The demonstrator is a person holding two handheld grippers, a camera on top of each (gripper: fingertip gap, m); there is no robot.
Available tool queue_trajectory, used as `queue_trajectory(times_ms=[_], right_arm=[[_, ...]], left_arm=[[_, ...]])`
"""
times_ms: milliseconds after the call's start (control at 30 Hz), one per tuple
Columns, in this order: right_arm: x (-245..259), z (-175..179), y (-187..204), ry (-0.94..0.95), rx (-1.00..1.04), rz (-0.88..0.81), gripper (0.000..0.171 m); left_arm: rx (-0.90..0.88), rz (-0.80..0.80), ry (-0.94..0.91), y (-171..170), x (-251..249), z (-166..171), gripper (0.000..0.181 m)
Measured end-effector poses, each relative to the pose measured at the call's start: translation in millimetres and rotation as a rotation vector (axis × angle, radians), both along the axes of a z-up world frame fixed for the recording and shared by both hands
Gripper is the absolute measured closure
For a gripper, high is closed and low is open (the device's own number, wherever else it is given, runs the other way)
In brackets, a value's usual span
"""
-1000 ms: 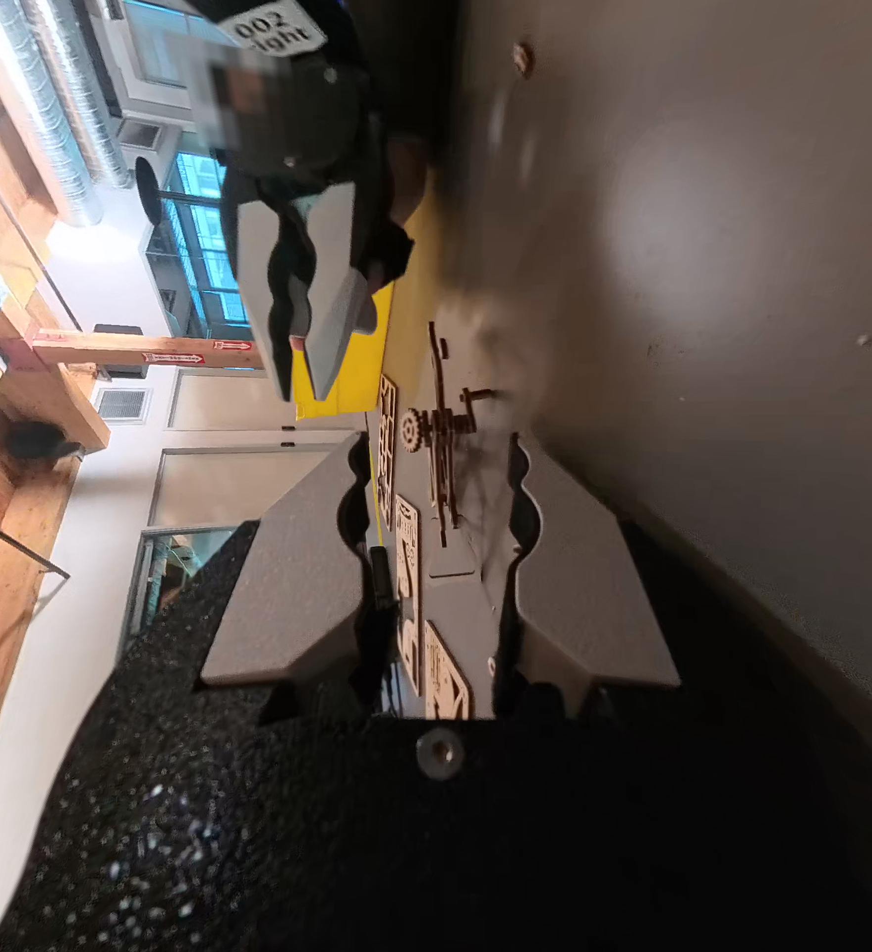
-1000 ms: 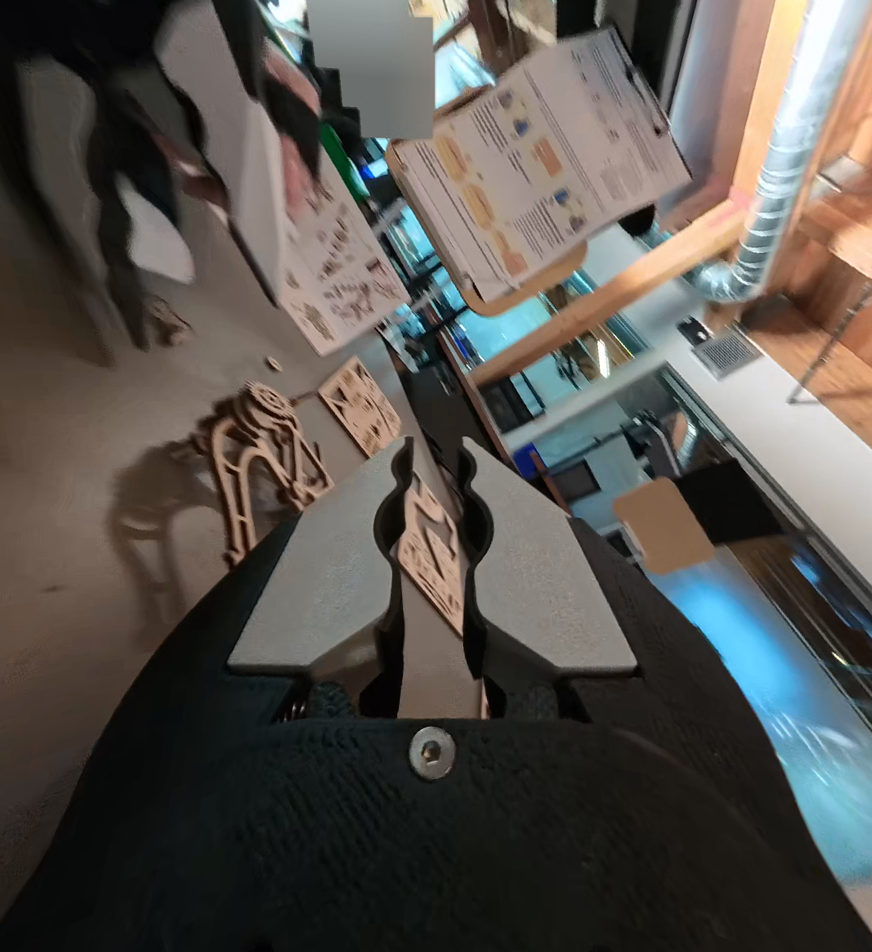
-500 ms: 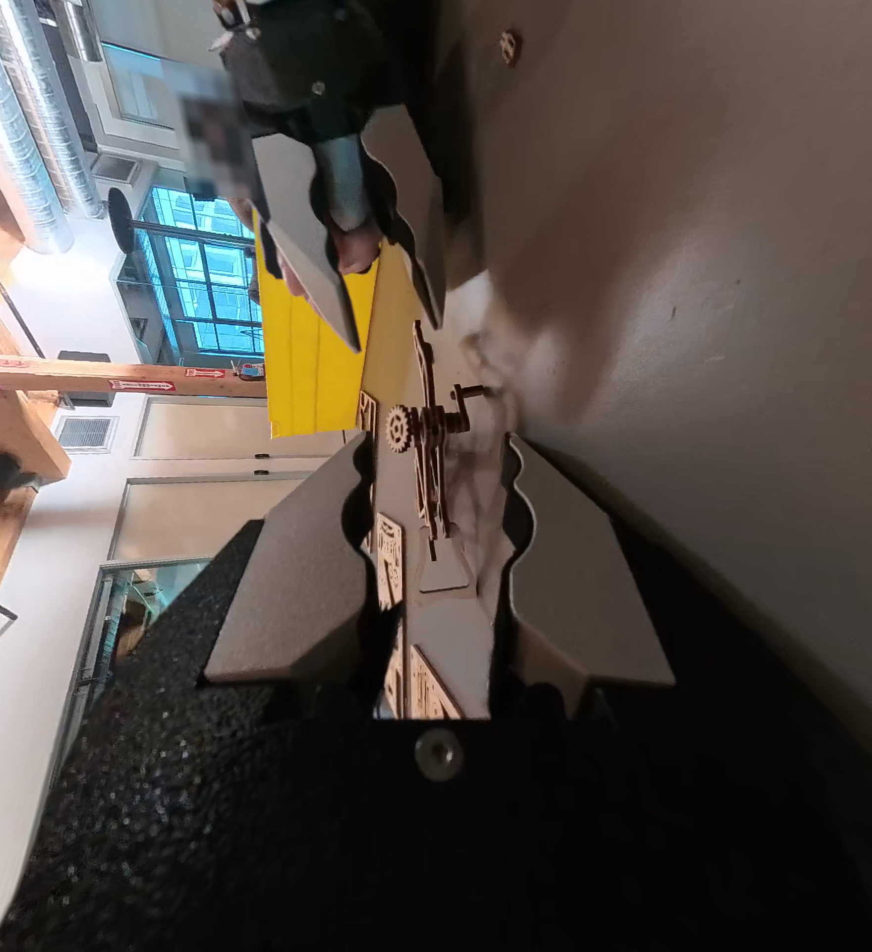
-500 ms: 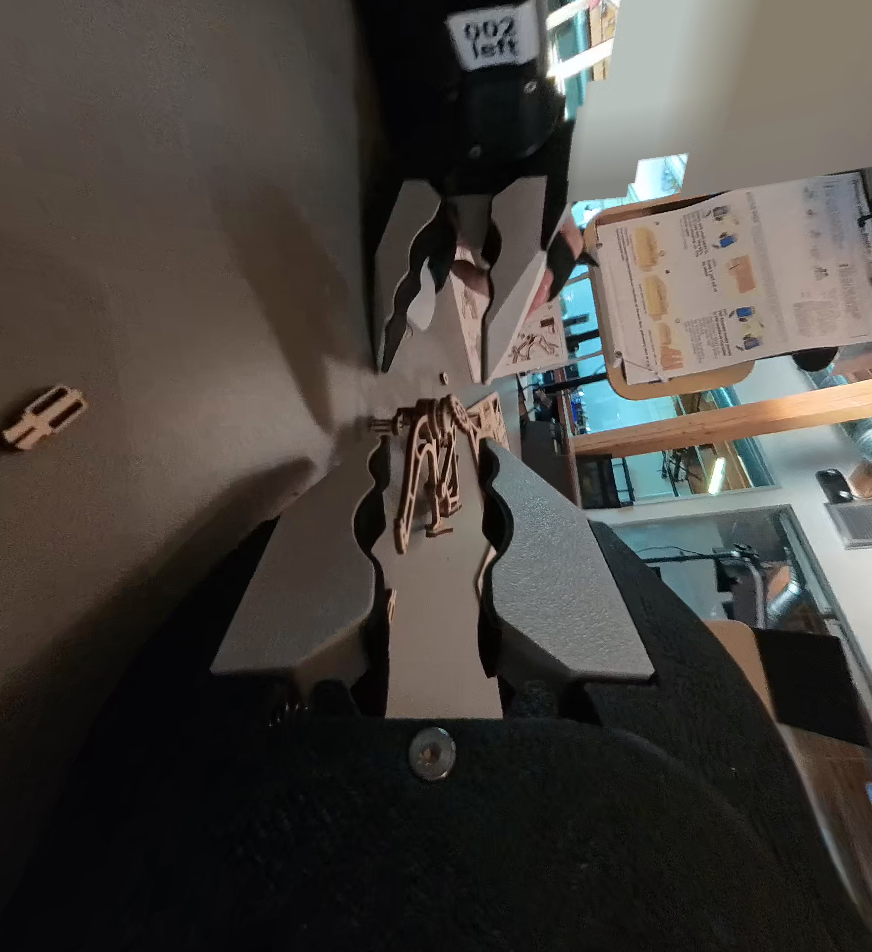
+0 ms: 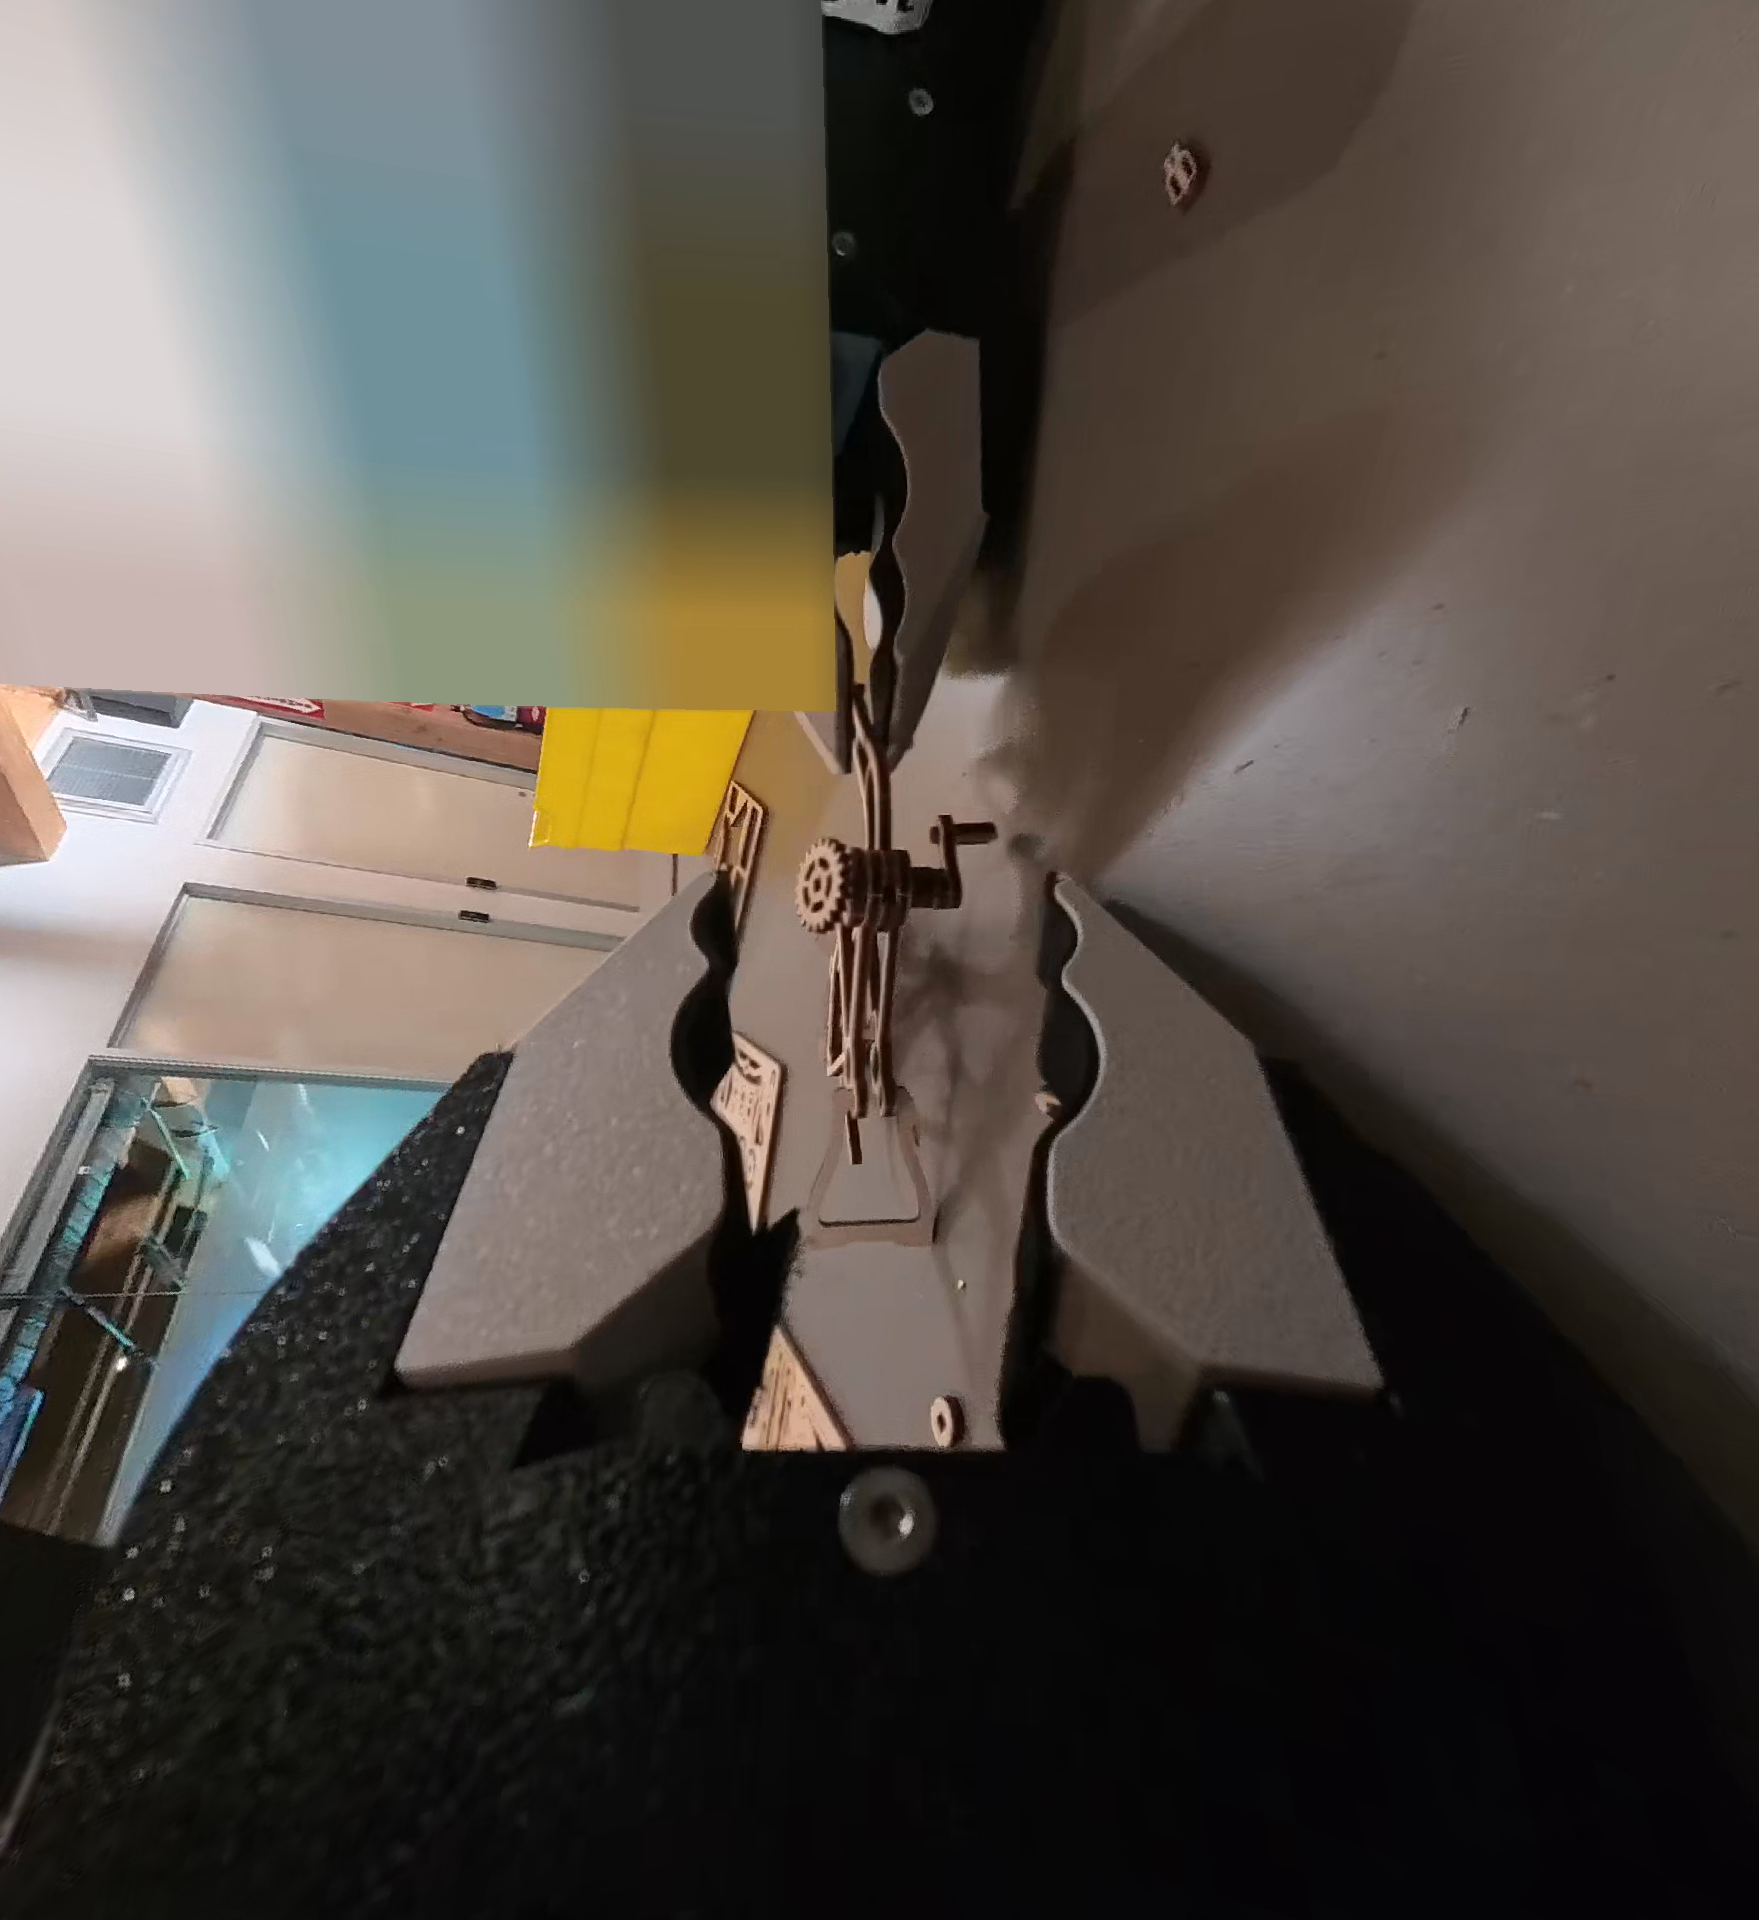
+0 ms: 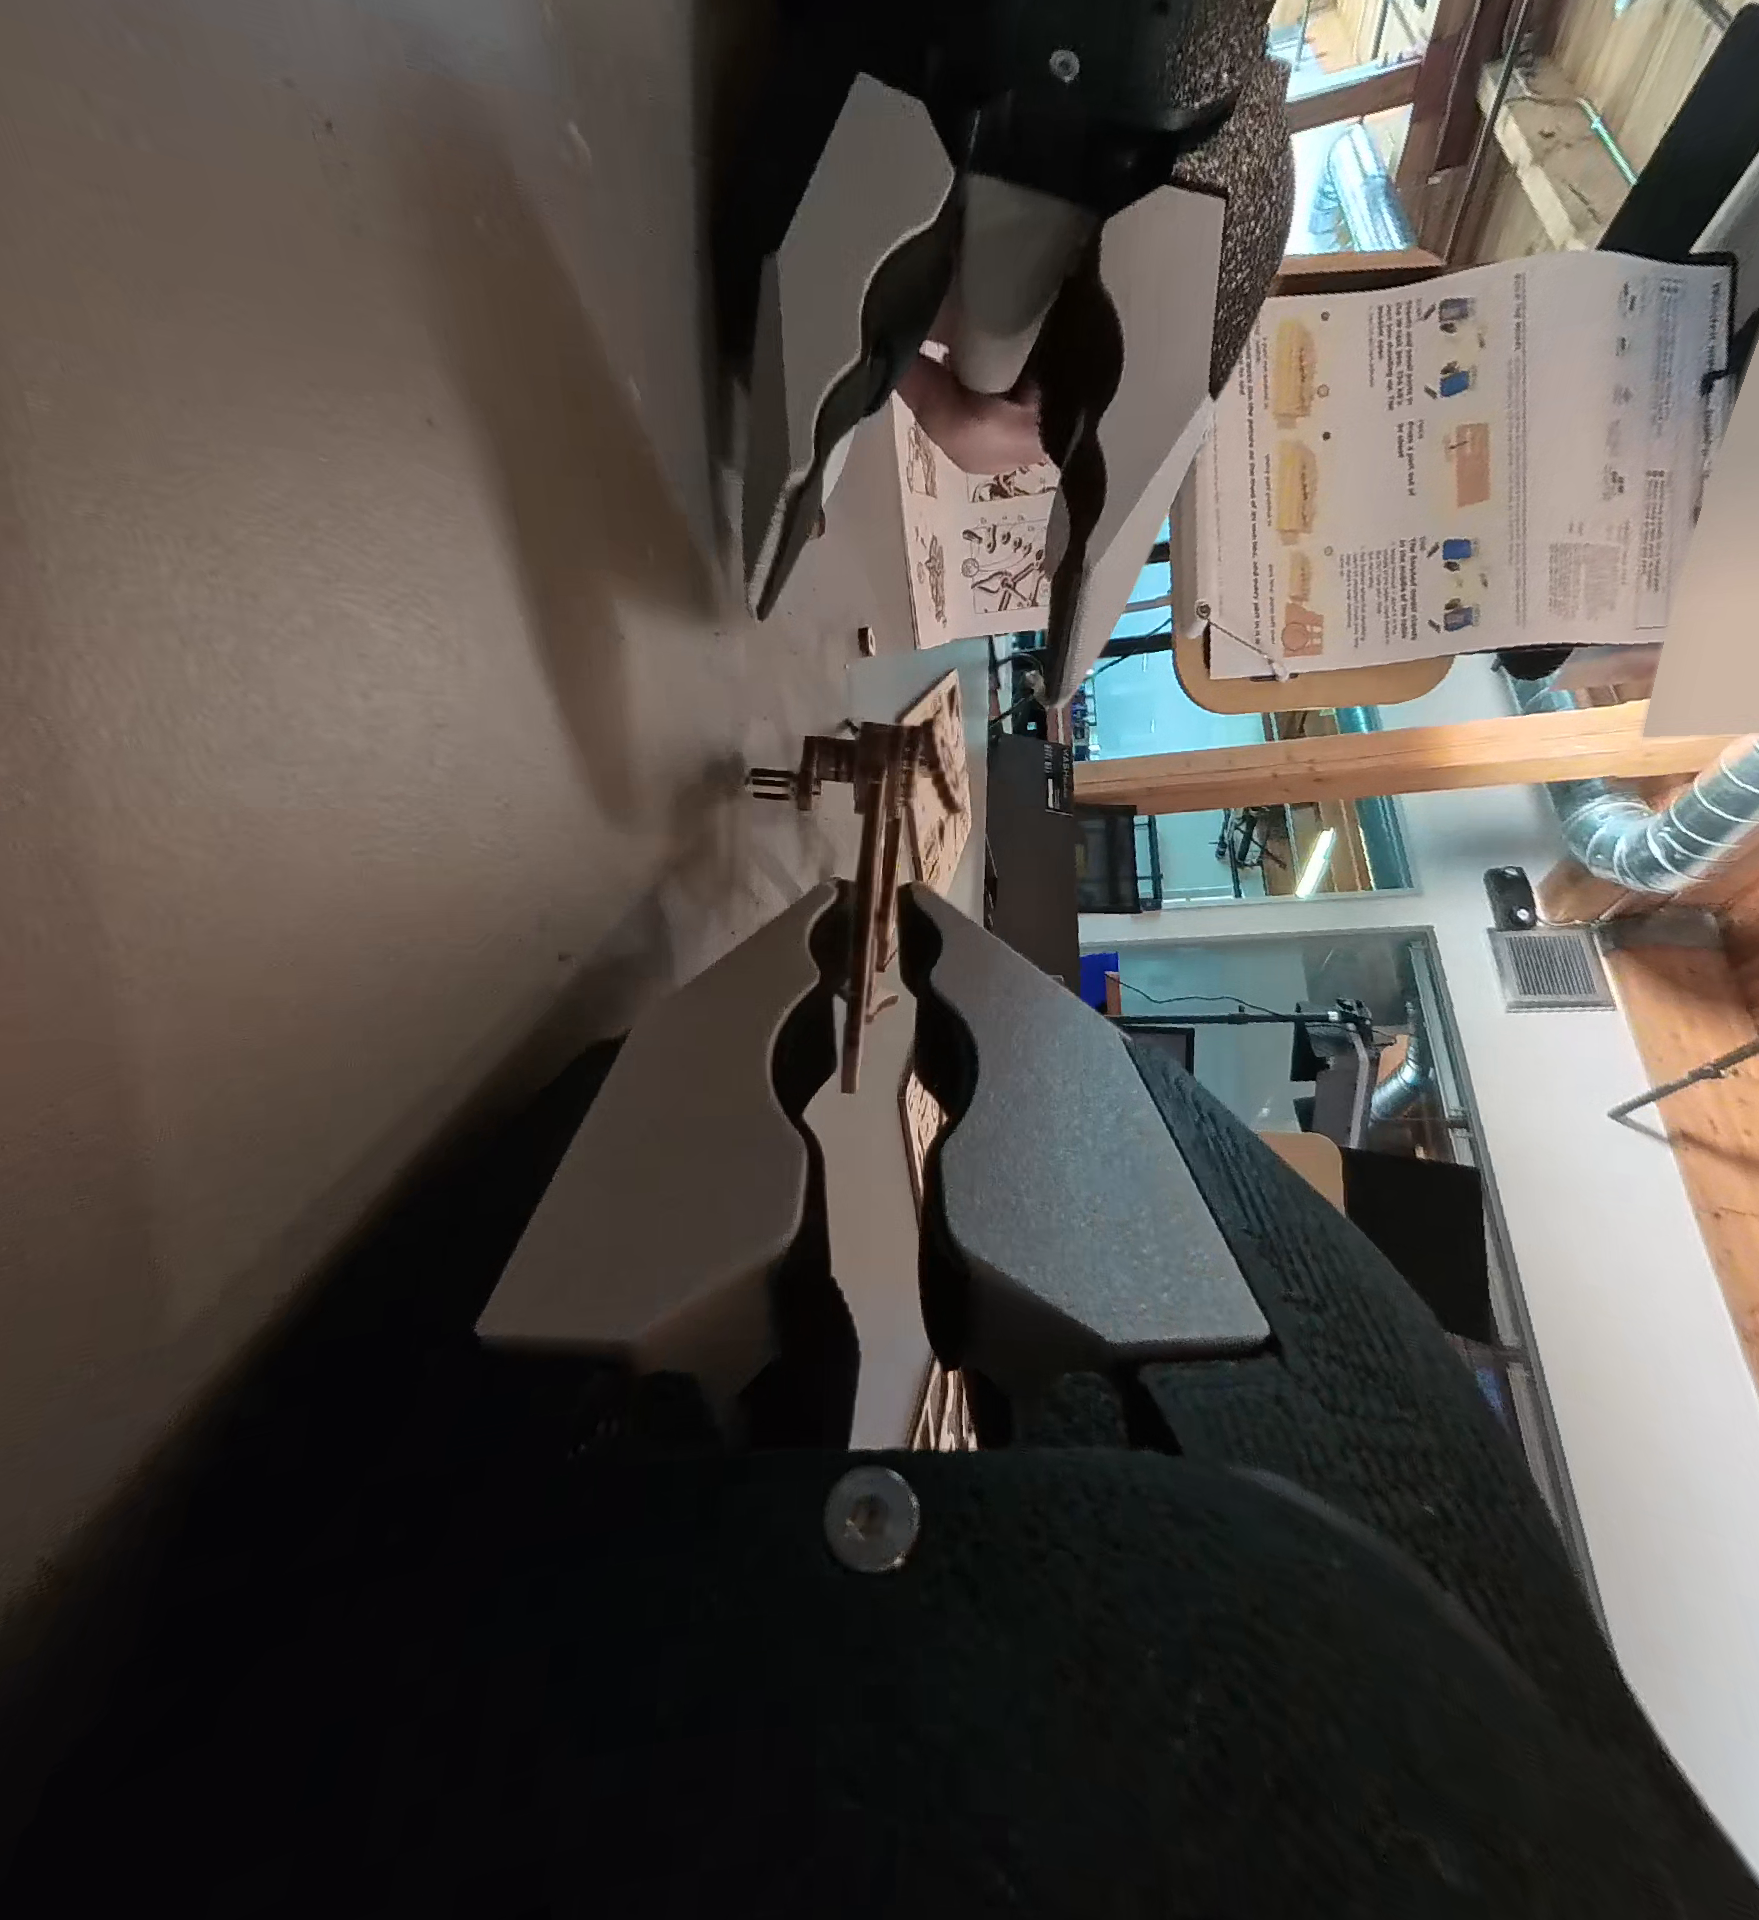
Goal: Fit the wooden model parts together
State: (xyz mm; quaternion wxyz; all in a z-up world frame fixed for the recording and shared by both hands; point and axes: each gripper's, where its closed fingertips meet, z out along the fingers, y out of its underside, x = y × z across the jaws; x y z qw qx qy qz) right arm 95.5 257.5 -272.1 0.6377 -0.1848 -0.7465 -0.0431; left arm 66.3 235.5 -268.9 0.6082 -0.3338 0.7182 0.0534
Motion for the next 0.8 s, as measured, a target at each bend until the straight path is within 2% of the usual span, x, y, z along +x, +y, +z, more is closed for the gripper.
queue_trajectory(times_ms=[100,467,600,700,800], right_arm=[[-0.7,1.0,0.2,0.009,0.003,-0.001,0.170],[-2.3,5.0,-1.6,0.038,-0.060,0.004,0.170],[-2.3,5.5,-1.9,0.042,-0.072,0.007,0.170],[-2.2,5.7,-2.6,0.043,-0.073,0.010,0.170],[-2.3,5.9,-3.8,0.044,-0.078,0.017,0.170]], left_arm=[[0.042,0.016,0.009,3.7,-1.7,-0.1,0.128],[0.085,0.058,0.018,14.0,0.0,-0.6,0.127],[0.191,0.043,0.055,13.4,0.3,-1.7,0.150],[0.256,0.053,0.054,12.9,0.2,2.6,0.146],[0.249,0.078,0.056,17.6,-0.9,2.4,0.144]])
